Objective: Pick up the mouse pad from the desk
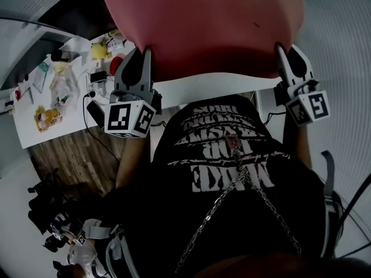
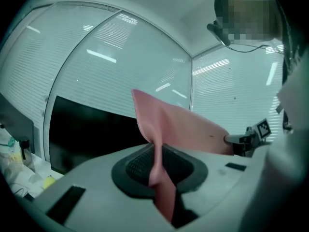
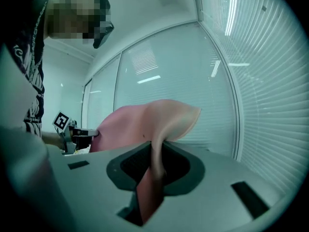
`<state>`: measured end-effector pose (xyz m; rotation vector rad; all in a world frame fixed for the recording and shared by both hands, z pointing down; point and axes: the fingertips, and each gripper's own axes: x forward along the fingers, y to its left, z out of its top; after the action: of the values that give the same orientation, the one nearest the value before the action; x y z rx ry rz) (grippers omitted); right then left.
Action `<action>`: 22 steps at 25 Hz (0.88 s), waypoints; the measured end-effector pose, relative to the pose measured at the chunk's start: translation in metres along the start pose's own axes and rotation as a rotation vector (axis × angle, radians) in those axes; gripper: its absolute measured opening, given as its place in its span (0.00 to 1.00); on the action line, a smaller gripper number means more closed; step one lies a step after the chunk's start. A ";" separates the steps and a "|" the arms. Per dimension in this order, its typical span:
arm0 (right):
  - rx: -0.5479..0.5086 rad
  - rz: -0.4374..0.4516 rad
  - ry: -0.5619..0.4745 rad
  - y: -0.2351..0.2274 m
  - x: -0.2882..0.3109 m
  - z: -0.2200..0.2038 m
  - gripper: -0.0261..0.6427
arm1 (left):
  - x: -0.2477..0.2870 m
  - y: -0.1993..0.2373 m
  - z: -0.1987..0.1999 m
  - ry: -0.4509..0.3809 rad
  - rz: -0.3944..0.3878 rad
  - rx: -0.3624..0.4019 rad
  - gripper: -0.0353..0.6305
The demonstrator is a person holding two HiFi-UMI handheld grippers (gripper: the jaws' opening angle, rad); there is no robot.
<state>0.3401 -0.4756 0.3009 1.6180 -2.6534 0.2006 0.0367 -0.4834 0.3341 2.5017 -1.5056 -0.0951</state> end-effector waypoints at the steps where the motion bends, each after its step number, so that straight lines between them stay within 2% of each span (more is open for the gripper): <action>1: 0.014 0.000 0.017 -0.002 0.001 -0.003 0.13 | 0.001 0.002 -0.006 0.015 0.003 -0.005 0.14; 4: 0.046 0.012 0.098 -0.006 0.010 -0.029 0.14 | 0.005 0.015 -0.042 0.098 0.029 -0.053 0.14; 9: 0.088 0.069 0.264 -0.003 0.035 -0.110 0.14 | 0.006 0.041 -0.125 0.290 0.102 -0.150 0.14; 12: 0.129 0.090 0.392 -0.003 0.048 -0.165 0.14 | 0.004 0.049 -0.172 0.393 0.136 -0.153 0.14; 15: 0.172 0.100 0.509 -0.026 0.061 -0.218 0.14 | 0.021 0.048 -0.219 0.486 0.169 -0.163 0.14; 19: 0.192 0.114 0.639 -0.064 0.067 -0.278 0.14 | 0.047 0.041 -0.283 0.602 0.234 -0.239 0.14; 22: 0.200 0.141 0.719 -0.070 0.071 -0.318 0.14 | 0.051 0.044 -0.317 0.674 0.275 -0.230 0.15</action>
<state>0.3557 -0.5305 0.6291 1.0927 -2.2143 0.8853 0.0762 -0.4997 0.6552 1.8461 -1.4103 0.5308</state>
